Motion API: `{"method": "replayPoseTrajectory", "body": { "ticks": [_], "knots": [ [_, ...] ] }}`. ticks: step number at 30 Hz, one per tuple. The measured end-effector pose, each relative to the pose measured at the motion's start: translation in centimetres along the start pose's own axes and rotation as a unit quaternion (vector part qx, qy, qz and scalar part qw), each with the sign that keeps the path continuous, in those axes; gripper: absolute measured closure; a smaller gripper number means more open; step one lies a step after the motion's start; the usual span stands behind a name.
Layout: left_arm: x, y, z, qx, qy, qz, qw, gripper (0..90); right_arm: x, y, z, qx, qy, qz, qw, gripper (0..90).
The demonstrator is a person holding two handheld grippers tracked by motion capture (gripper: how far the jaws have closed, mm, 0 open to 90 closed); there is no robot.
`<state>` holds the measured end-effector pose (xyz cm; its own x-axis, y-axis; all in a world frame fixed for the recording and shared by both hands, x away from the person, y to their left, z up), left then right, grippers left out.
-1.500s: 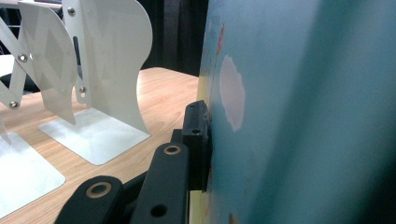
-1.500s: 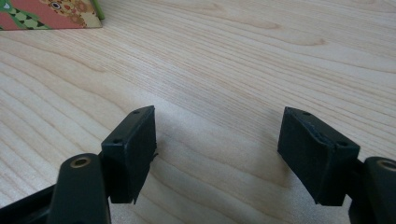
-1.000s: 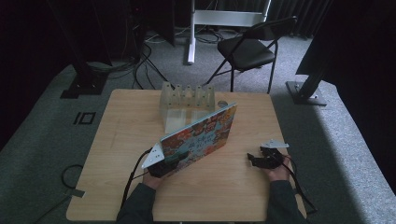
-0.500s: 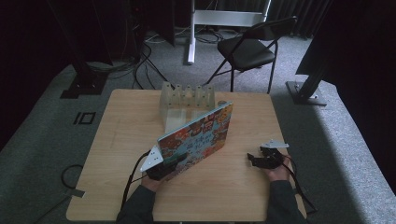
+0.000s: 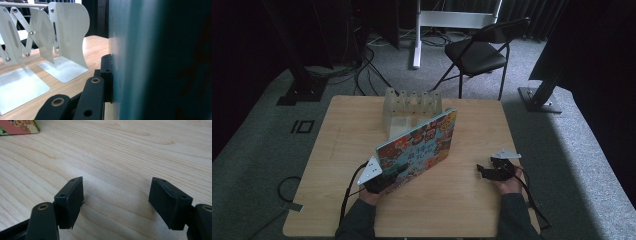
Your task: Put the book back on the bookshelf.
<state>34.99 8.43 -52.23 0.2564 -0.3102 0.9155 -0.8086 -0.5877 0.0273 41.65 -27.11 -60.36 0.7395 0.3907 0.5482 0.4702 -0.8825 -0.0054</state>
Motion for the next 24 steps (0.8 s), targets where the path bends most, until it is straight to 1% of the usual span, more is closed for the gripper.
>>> {"method": "replayPoseTrajectory", "body": {
  "ticks": [5, 8, 14, 20, 24],
  "knots": [
    [0.0, -0.2, -0.4, 0.005, 0.0, 0.0, 1.0, 81.1, 0.0, 0.0, 0.0, 0.001, 0.0, 0.0, 1.0, 27.5],
    [0.0, -0.4, -0.6, 0.007, 0.002, -0.005, 1.0, 81.1, 0.0, 0.0, 0.0, 0.001, 0.0, 0.0, 1.0, 27.5],
    [0.0, -0.8, -1.0, 0.015, 0.003, -0.008, 0.9999, 81.0, 0.0, 0.0, 0.0, 0.001, 0.0, -0.001, 1.0, 27.5],
    [-0.3, -1.1, -1.2, 0.018, 0.004, -0.015, 0.9997, 81.0, 0.0, 0.0, 0.0, 0.001, 0.0, -0.001, 1.0, 27.3],
    [-0.3, -1.2, -1.3, 0.023, 0.004, -0.014, 0.9996, 81.0, 0.0, 0.0, 0.0, 0.002, -0.001, -0.002, 1.0, 25.4]
  ]
}}
Point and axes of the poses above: each handheld gripper's, and its own axes: z roughly forward along the jaws, x roughly out of its top, y roughly to its right, the point moved 8 cm from there along z, roughly forward along the jaws, and after that the axes turned 15 degrees about -y, right-handed, at the moved point
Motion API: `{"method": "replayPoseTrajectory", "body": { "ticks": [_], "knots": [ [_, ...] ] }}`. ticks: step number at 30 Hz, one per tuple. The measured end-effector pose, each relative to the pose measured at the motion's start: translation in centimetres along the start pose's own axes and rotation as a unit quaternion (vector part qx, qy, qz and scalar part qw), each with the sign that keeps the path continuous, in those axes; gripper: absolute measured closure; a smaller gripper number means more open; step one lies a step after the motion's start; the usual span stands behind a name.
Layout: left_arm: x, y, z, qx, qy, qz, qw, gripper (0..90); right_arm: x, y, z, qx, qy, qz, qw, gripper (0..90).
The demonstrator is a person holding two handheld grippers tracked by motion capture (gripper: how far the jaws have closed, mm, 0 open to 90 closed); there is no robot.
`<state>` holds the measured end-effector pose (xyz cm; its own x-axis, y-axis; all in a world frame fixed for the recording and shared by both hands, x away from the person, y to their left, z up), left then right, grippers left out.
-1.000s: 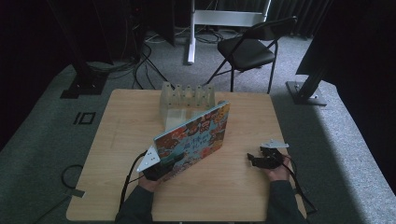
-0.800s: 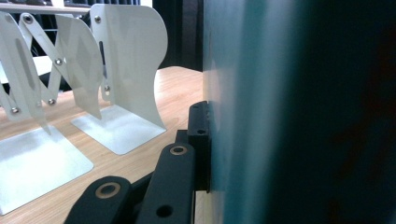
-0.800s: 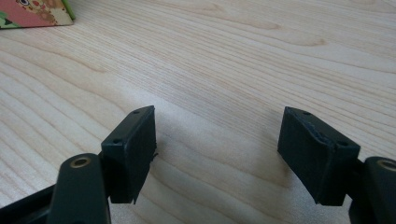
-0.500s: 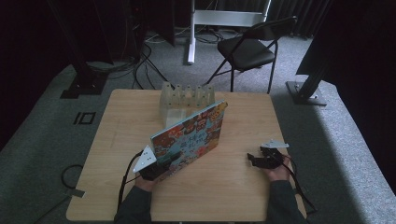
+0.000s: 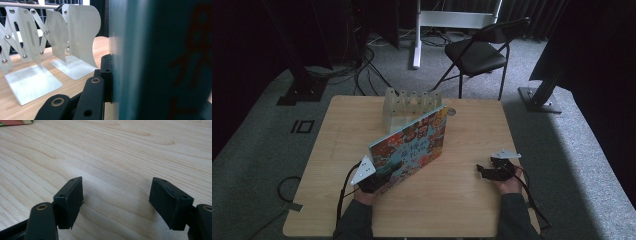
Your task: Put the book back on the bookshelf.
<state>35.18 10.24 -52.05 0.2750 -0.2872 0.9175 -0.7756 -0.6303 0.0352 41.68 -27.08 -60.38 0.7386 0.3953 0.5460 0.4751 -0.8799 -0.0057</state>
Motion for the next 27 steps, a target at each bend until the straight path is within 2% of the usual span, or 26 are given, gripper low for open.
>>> {"method": "replayPoseTrajectory", "body": {
  "ticks": [8, 27],
  "knots": [
    [-0.1, -0.3, -0.4, 0.009, -0.001, -0.001, 1.0, 80.9, 0.0, 0.1, 0.1, -0.005, -0.007, 0.007, 0.9999, 17.5],
    [-0.6, -1.3, -1.5, 0.033, 0.002, -0.015, 0.9993, 80.8, 0.0, 0.1, 0.3, -0.005, -0.01, 0.006, 0.9999, 14.1]
  ]
}}
Point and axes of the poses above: each handheld gripper's, and its own axes: z roughly forward along the jaws, x roughly out of its top, y roughly to its right, the point moved 8 cm from there along z, roughly forward along the jaws, and after that the axes turned 15 degrees about -y, right-handed, at the moved point
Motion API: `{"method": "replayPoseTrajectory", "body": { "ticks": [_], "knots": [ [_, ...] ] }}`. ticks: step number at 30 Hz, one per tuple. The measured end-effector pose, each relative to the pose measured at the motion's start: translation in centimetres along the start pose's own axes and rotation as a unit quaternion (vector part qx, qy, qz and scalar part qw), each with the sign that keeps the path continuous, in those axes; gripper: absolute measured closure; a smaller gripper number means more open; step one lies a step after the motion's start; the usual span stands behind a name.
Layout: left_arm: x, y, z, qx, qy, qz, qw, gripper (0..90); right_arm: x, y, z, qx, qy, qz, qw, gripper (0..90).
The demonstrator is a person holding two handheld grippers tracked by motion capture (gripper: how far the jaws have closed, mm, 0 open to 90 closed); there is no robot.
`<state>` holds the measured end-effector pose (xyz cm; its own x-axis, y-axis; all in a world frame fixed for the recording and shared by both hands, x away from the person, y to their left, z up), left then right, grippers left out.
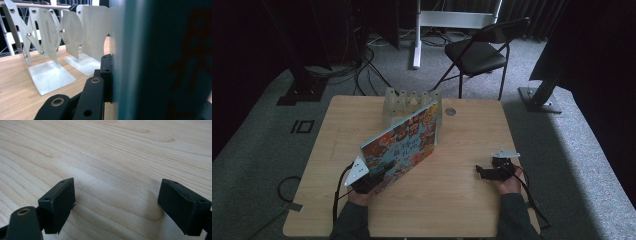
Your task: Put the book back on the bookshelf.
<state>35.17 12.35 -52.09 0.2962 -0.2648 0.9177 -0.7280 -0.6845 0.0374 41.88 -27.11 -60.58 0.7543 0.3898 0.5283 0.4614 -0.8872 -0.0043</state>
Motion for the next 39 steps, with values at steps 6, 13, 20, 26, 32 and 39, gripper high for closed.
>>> {"method": "replayPoseTrajectory", "body": {
  "ticks": [6, 13, 20, 26, 32, 39],
  "knots": [
    [-0.2, -0.3, -0.3, 0.006, 0.001, -0.007, 1.0, 80.8, 0.0, 0.0, 0.0, 0.0, 0.0, 0.0, 1.0, 14.1],
    [-0.4, -0.6, -0.6, 0.012, 0.003, -0.015, 0.9998, 80.7, 0.0, 0.0, 0.0, 0.0, 0.0, 0.0, 1.0, 14.1],
    [-0.4, -0.8, -0.9, 0.02, 0.003, -0.015, 0.9997, 80.7, 0.0, 0.0, 0.0, 0.0, 0.0, 0.0, 1.0, 14.1],
    [-0.5, -0.9, -1.0, 0.026, 0.002, -0.014, 0.9996, 80.7, 0.0, 0.0, 0.0, 0.0, 0.0, 0.0, 1.0, 14.1],
    [-0.5, -1.1, -1.2, 0.031, 0.0, -0.013, 0.9994, 80.7, 0.0, 0.0, 0.0, 0.0, 0.0, 0.0, 1.0, 14.1],
    [-0.6, -1.3, -1.5, 0.041, -0.001, -0.014, 0.9991, 80.7, 0.0, 0.0, 0.0, 0.0, 0.0, 0.0, 1.0, 14.1]
  ]
}}
Point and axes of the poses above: each handheld gripper's, and its own axes: z roughly forward along the jaws, x roughly out of its top, y roughly to its right, the point moved 8 cm from there along z, roughly forward along the jaws, and after that the axes turned 15 degrees about -y, right-handed, at the moved point
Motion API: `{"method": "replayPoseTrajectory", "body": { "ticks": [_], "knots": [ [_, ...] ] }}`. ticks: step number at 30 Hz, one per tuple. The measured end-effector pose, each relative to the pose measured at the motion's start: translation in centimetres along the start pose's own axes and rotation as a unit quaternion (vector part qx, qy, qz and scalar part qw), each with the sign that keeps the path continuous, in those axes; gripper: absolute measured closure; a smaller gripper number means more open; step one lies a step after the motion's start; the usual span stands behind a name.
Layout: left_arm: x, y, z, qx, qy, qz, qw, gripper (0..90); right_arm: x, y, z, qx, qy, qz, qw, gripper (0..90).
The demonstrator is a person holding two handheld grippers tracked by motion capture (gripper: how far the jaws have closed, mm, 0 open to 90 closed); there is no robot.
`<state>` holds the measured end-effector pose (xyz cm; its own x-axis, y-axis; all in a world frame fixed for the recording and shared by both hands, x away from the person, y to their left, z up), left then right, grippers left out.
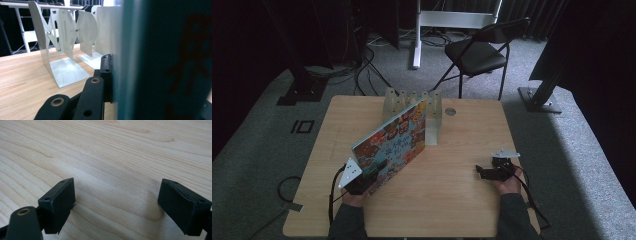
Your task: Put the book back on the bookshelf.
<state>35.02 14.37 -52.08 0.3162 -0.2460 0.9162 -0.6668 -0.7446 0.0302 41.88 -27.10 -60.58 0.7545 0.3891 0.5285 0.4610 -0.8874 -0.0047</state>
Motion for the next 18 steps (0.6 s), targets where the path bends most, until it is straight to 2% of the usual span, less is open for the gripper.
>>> {"method": "replayPoseTrajectory", "body": {
  "ticks": [18],
  "knots": [
    [-0.2, -0.63, -0.69, 0.018, 0.001, -0.009, 0.9998, 80.8, 0.0, 0.01, 0.0, 0.0, 0.0, 0.0, 1.0, 14.1]
  ]
}}
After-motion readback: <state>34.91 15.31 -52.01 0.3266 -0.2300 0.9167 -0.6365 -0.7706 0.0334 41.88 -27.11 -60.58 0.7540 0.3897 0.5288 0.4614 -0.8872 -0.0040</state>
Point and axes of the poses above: each handheld gripper's, and its own axes: z roughly forward along the jaws, x roughly out of its top, y roughly to its right, the point moved 8 cm from there along z, roughly forward along the jaws, and after that the axes turned 15 degrees about -y, right-handed, at the moved point
